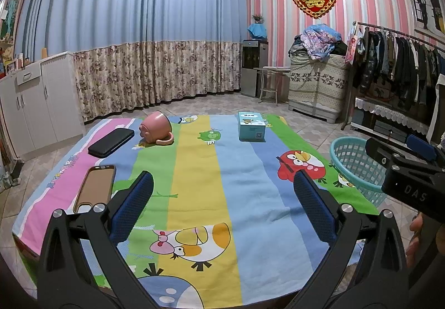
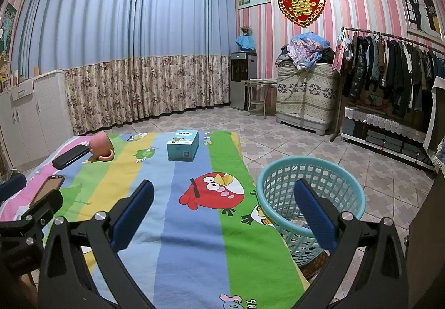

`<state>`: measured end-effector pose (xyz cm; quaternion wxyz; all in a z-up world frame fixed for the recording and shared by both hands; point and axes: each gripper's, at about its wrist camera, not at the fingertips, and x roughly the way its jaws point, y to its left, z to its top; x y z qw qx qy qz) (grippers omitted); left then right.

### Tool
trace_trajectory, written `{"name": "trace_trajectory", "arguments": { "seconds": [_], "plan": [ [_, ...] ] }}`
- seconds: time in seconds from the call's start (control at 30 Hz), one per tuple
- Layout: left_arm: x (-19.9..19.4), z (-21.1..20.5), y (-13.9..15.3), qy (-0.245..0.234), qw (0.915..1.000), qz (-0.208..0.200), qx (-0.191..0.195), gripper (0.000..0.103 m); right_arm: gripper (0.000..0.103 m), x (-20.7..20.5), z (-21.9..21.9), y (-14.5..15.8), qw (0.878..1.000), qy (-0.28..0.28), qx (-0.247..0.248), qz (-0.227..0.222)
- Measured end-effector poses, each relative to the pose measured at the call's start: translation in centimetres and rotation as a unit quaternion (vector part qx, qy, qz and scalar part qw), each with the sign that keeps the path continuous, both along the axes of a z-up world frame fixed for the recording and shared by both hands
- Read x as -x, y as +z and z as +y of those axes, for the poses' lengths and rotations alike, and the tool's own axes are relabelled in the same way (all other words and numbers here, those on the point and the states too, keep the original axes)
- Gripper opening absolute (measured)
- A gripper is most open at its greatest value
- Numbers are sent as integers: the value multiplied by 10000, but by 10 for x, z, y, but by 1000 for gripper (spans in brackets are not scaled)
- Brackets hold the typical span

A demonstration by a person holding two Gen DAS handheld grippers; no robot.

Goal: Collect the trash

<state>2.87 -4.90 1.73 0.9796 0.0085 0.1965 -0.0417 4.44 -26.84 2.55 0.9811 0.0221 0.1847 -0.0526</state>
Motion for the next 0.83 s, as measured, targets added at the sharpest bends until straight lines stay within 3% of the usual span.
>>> {"name": "trace_trajectory", "arguments": {
  "seconds": [0.83],
  "plan": [
    [-1,1,1,7,10000,-11,-14,98,98,0,2,-2,10000,-1,9,-10]
  ]
}}
